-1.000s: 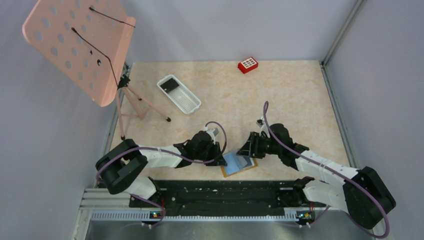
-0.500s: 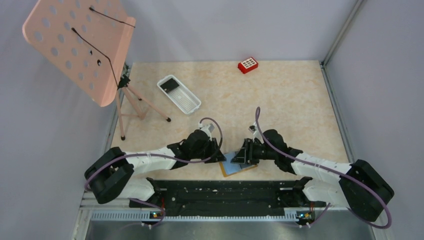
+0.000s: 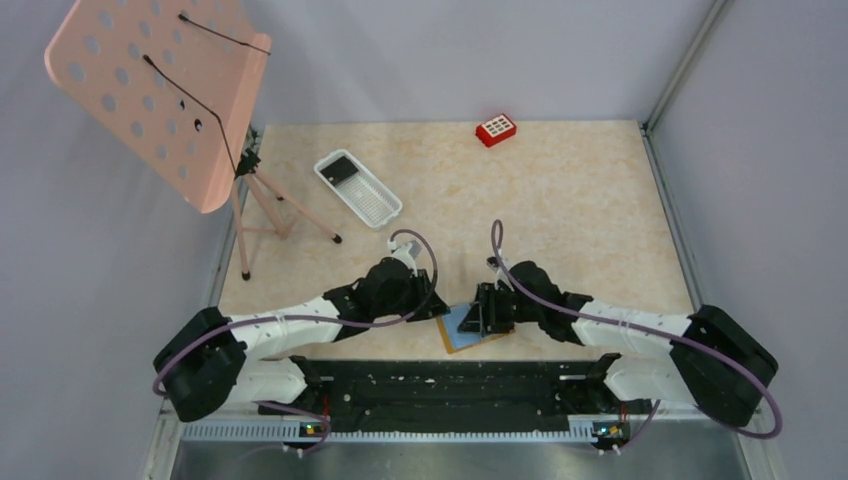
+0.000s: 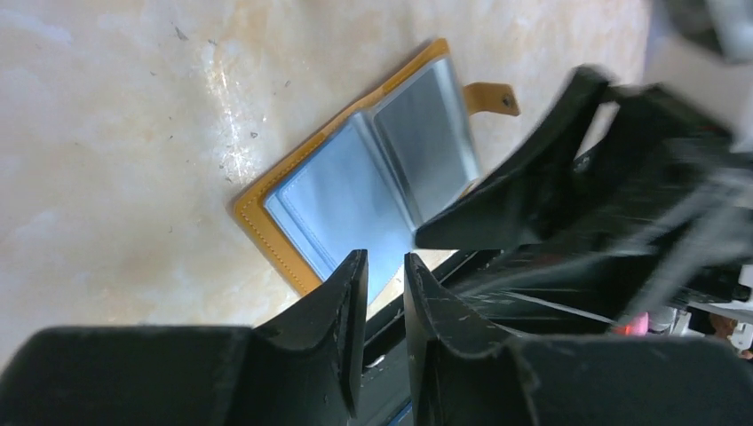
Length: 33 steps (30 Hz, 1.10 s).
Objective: Take the credit cards out of the card holder
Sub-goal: Remove the credit card from the card holder.
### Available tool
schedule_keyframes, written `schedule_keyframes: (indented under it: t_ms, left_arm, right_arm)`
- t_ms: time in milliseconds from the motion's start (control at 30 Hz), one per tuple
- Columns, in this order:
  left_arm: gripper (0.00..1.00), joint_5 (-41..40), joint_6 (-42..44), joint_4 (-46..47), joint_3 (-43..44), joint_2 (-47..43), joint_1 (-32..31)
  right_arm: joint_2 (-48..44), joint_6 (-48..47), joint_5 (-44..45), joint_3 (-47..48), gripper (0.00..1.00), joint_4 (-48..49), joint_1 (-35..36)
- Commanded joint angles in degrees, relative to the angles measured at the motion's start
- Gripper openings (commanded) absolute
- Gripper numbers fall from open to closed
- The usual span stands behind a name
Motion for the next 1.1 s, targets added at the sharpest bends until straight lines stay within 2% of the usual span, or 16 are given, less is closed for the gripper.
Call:
schedule_keyframes:
  t_ms: [0,100,300,633,1067]
  left_arm:
    - [0.27,4.9,1.7,4.5,1.6,5.6,-0.5]
    - [0.25,6.2,2.0,5.8,2.5,10.5,-1.1]
    - [0.24,4.9,2.2,5.6,2.5,15.2,-1.7]
    - [0.23,2.9,2.9,3.1,2.3,14.8,-1.7]
    - [0.23,3.4,2.4,3.8,2.6,15.7,-1.7]
  right_arm:
    - [-7.5,-6.7,8.3,5.9,0.48,-11.6,0.4]
    - [-9.8,-10.2,13.0,6.6,0.51,-17.7,-1.2]
    - [-11.2,-12.6,12.7,5.1,0.52,-19.1,-6.1]
    - [-7.9,-14.3,17.0,4.7,0.56,-20.0,-8.2]
    - [-5.5,-14.0,13.5,3.6,0.57,-16.9,-8.3]
